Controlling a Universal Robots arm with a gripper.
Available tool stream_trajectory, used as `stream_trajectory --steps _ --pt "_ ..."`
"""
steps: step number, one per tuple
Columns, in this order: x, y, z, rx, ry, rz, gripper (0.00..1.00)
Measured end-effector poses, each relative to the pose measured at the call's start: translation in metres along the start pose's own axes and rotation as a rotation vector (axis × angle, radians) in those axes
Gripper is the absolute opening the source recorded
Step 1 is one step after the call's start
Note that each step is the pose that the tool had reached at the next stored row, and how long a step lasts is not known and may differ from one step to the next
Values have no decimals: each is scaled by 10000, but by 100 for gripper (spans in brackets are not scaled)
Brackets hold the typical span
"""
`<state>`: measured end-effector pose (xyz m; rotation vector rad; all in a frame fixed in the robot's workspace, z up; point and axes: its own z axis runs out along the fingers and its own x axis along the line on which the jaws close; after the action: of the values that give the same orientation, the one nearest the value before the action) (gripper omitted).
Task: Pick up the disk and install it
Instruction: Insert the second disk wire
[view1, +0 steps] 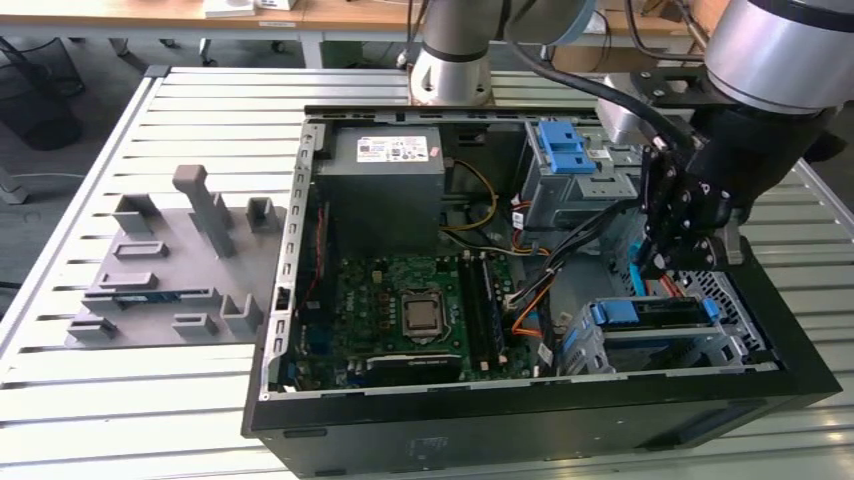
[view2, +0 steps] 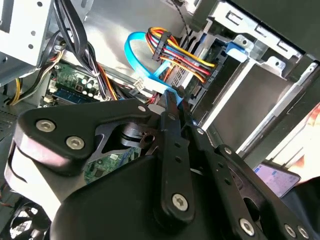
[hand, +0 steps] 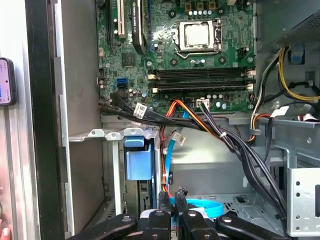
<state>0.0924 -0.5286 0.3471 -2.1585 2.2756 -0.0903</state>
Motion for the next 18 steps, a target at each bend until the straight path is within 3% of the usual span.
stream_trajectory --steps 5,14,18 --pt "43 11 43 84 -10 -9 16" --pt "159 7 78 99 -30 -9 16" --pt "178 6 90 110 -113 -5 16"
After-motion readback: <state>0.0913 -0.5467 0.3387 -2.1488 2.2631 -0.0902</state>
